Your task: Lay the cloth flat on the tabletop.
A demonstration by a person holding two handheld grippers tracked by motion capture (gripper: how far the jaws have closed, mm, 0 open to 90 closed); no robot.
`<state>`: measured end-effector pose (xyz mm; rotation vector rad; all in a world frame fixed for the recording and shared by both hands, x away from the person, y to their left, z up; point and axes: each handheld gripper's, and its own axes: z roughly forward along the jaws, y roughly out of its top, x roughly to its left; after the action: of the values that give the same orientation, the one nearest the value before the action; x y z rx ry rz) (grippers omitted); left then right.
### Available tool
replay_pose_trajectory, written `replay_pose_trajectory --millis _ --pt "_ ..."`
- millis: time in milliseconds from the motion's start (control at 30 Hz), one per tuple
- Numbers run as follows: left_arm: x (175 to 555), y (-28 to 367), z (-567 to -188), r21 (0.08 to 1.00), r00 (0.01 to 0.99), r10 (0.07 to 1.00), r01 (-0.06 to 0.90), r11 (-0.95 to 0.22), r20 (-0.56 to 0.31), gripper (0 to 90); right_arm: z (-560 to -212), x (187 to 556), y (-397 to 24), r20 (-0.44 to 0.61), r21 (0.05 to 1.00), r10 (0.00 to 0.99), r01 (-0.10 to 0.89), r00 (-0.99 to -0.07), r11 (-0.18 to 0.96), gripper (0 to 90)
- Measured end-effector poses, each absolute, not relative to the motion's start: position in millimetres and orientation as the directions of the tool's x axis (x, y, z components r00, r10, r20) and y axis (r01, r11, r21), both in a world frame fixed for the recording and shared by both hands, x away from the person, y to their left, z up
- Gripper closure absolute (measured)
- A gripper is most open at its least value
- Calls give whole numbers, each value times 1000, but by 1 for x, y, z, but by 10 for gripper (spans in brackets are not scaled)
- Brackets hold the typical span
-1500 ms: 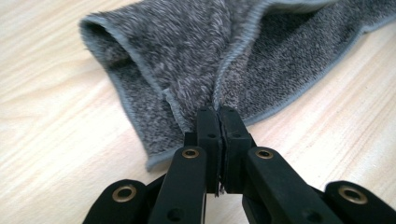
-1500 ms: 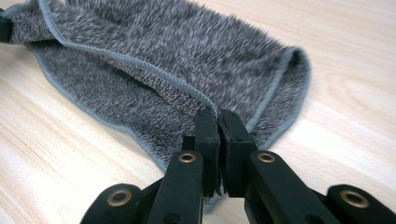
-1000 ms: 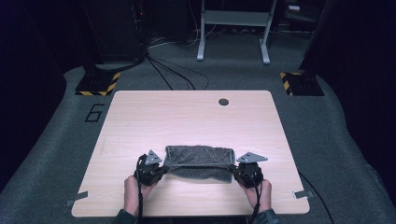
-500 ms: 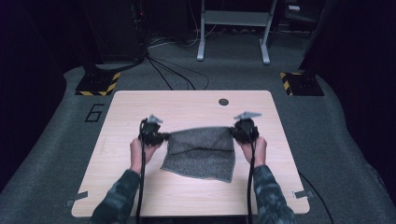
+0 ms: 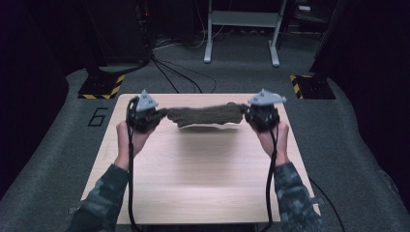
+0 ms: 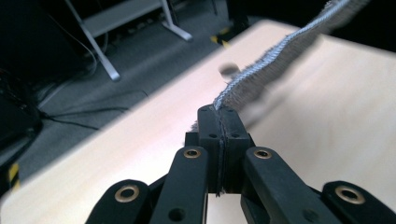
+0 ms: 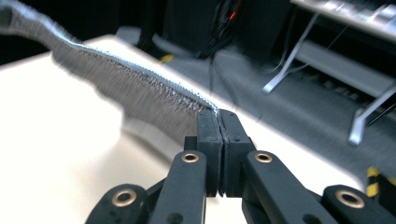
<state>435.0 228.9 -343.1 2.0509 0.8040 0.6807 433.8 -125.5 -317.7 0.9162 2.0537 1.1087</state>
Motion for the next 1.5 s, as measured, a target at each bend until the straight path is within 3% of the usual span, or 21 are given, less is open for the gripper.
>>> replay_pose_trajectory --millis 133,233,400,633,800,933,1033,1233,1367,1500 --pt "412 227 -407 782 682 722 385 -490 117 895 -385 408 -128 -170 808 776 365 -608 463 888" --pt "401 227 -450 739 698 714 454 -498 53 894 -439 392 -130 -91 767 786 460 -612 447 886" --pt "383 227 -490 707 701 713 516 -483 -25 892 -482 375 -138 -21 726 796 538 -606 428 882" --pt "365 227 -503 688 719 691 538 -487 -73 866 -494 357 -143 18 711 786 561 -618 424 833" --pt "351 233 -499 687 727 673 558 -466 -134 637 -494 345 -155 47 704 786 579 -616 412 696" --pt "346 244 -487 710 698 704 562 -423 -133 415 -483 344 -169 78 719 800 589 -596 369 519" --pt "355 252 -479 724 670 733 562 -399 -117 312 -476 351 -174 84 730 815 593 -573 341 381" --pt "392 252 -474 737 615 784 569 -365 -86 224 -476 386 -163 54 726 855 608 -516 321 237" --pt "409 238 -482 709 612 790 576 -407 -44 191 -488 409 -148 25 701 874 632 -484 330 165" --pt "416 223 -495 677 603 798 588 -443 -1 174 -499 423 -140 7 686 888 648 -461 330 145"
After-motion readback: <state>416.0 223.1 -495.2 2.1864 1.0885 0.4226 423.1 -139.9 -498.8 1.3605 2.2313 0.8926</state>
